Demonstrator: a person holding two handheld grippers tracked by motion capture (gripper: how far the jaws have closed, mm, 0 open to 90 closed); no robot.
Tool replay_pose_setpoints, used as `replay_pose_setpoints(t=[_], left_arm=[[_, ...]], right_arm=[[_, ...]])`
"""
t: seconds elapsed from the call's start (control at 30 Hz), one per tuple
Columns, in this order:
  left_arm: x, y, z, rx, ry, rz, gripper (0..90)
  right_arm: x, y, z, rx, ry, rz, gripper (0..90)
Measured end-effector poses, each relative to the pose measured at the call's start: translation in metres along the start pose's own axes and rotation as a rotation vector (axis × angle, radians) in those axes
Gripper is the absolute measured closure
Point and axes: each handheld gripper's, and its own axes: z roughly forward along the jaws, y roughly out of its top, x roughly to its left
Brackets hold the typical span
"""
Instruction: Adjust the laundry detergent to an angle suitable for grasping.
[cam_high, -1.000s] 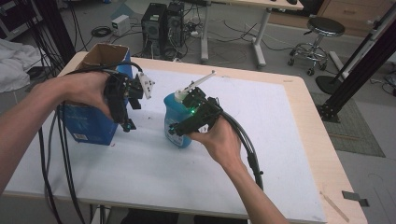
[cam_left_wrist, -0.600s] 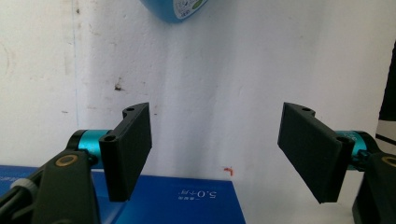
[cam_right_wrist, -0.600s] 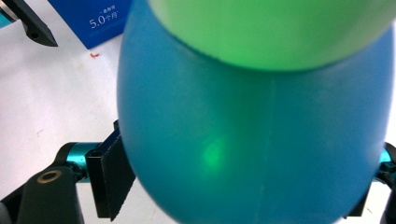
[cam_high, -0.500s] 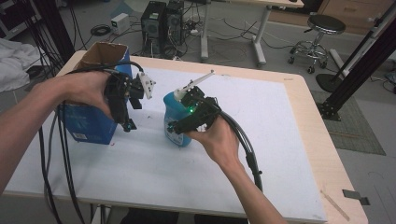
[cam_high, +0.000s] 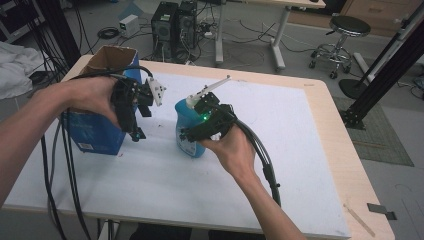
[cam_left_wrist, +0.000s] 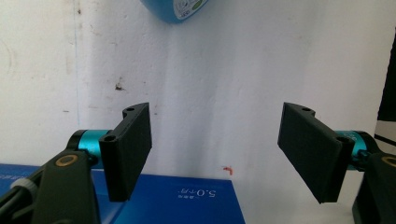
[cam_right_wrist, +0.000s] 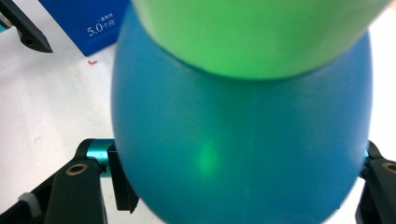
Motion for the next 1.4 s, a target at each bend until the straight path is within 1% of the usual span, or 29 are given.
replay_pose_setpoints(t=[0.13, 0.23, 0.33, 0.53, 0.67, 0.9, 1.03, 1.23, 1.3, 1.37, 1.4], left_arm=[[-0.0003, 0.0, -0.0005, -0.003, 0.002, 0.007, 26.2], [-0.0008, -0.0001, -0.0008, -0.004, 0.002, 0.007, 26.2], [-0.0005, -0.0005, -0.0015, -0.009, 0.005, 0.004, 26.1], [-0.0005, -0.0009, -0.0014, -0.007, 0.005, 0.004, 26.1], [-0.0002, -0.0012, -0.0016, -0.008, 0.006, 0.004, 26.1], [-0.0002, -0.001, -0.0021, -0.01, 0.006, 0.004, 26.1], [-0.0002, -0.0014, -0.0022, -0.011, 0.008, 0.003, 26.1], [0.0003, -0.0019, -0.0031, -0.014, 0.01, 0.002, 26.1], [-0.0001, -0.0018, -0.0038, -0.018, 0.011, 0.002, 26.2], [-0.0011, -0.0016, -0.0052, -0.025, 0.006, 0.003, 26.1], [-0.0012, -0.0015, -0.0058, -0.028, 0.007, 0.004, 26.2]], right_arm=[[0.0, -0.0001, 0.0017, 0.005, -0.004, 0.005, 26.8], [0.0002, 0.0002, 0.0011, -0.007, -0.01, 0.003, 30.6], [-0.0001, 0.0001, 0.0019, -0.006, -0.005, 0.002, 32.5], [-0.0006, -0.0011, 0.0035, -0.004, -0.002, 0.006, 33.2], [-0.0013, -0.0039, 0.0048, -0.006, 0.009, 0.012, 36.7], [-0.0013, -0.0056, 0.0047, -0.018, 0.005, 0.016, 41.7], [0.0002, -0.0055, 0.0045, -0.023, -0.007, -0.006, 43.7], [0.0007, -0.0059, 0.0033, -0.023, -0.015, -0.018, 45.8], [0.0008, -0.006, 0.0032, -0.024, -0.015, -0.021, 46.0], [0.0003, -0.0063, 0.0027, -0.022, -0.007, -0.047, 46.4], [-0.0006, -0.0065, 0.0022, -0.023, 0.0, -0.05, 46.5]])
